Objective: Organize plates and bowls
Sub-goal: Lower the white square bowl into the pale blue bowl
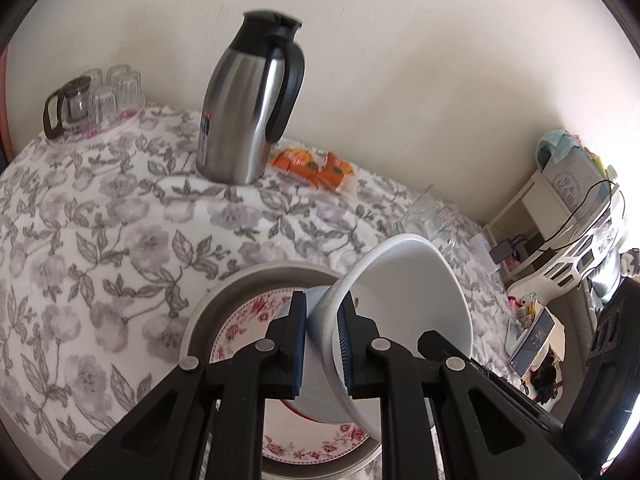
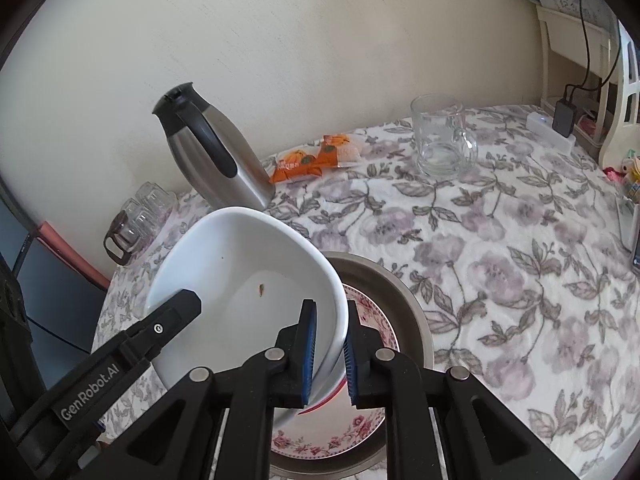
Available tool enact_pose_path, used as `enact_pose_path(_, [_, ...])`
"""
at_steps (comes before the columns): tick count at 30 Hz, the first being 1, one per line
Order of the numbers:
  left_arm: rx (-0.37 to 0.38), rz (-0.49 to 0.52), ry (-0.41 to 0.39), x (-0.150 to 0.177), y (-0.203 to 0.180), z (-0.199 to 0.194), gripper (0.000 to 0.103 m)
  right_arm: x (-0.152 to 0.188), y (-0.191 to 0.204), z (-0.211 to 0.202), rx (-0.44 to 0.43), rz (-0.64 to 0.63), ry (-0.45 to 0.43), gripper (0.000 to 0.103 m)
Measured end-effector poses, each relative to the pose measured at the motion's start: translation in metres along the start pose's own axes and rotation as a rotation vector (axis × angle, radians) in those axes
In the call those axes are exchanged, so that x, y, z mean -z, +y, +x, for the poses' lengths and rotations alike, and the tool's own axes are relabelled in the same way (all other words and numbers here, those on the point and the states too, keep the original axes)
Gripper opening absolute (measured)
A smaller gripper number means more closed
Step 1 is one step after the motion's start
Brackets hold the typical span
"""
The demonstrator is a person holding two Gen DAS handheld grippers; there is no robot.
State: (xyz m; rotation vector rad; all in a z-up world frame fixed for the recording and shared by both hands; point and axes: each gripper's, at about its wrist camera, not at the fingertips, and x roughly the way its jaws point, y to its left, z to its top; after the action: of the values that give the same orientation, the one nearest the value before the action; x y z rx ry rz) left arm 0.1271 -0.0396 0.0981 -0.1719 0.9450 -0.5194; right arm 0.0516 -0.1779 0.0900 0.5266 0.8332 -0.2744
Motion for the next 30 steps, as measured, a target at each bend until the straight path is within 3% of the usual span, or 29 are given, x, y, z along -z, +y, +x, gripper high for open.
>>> enact_pose_path(15, [-0.05, -0.023, 0.078, 0.005, 0.008, 0.023, 0.017, 0.007, 0.002, 0.024, 0.022, -0.006, 0.077, 0.016])
enact_pose_path(30, [-0.029, -0.058, 0.098, 0.005, 0.015, 0.027, 0.02, 0.006, -0.002, 0.029, 0.016, 0.025, 0.095, 0.021])
